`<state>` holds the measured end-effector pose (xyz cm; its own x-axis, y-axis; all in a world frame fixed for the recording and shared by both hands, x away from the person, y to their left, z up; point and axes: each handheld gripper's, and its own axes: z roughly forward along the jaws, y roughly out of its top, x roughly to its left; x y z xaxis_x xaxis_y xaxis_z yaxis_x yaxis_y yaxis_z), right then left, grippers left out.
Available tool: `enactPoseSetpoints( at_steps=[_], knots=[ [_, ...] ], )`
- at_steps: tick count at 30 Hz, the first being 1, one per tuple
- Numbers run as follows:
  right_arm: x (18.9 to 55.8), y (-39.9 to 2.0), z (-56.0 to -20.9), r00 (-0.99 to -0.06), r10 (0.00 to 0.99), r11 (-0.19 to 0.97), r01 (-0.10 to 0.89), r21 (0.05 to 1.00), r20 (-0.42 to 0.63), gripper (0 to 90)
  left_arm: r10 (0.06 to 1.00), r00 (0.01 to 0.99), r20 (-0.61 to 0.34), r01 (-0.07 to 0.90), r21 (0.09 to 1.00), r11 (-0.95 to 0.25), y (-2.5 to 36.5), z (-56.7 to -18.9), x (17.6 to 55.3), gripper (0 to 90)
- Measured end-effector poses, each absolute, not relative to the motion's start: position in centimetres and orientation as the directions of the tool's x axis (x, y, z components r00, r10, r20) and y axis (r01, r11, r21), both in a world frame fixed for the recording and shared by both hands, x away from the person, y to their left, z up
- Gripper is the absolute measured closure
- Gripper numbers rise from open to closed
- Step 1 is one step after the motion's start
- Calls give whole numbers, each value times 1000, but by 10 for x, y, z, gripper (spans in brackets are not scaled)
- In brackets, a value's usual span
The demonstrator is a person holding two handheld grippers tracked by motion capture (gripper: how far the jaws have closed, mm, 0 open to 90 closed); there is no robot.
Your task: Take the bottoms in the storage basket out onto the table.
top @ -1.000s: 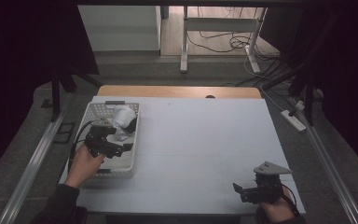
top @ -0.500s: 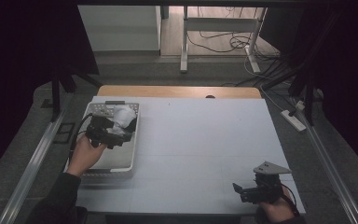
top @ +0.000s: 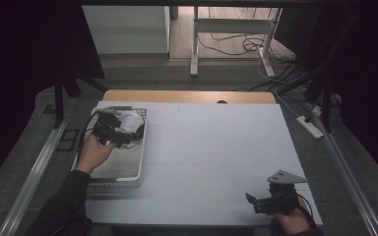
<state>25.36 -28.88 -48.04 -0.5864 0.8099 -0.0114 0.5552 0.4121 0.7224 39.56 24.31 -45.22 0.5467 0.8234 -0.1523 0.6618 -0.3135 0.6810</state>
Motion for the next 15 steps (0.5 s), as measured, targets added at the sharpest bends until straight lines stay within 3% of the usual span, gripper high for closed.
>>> enactPoseSetpoints(
  at_steps=[15],
  knots=[
    [254, -288, -481, -591, 807, 419, 554, 719, -16, 0, 850, 513, -115, 700, 629, -338, 246, -455, 430, 1]
  ],
)
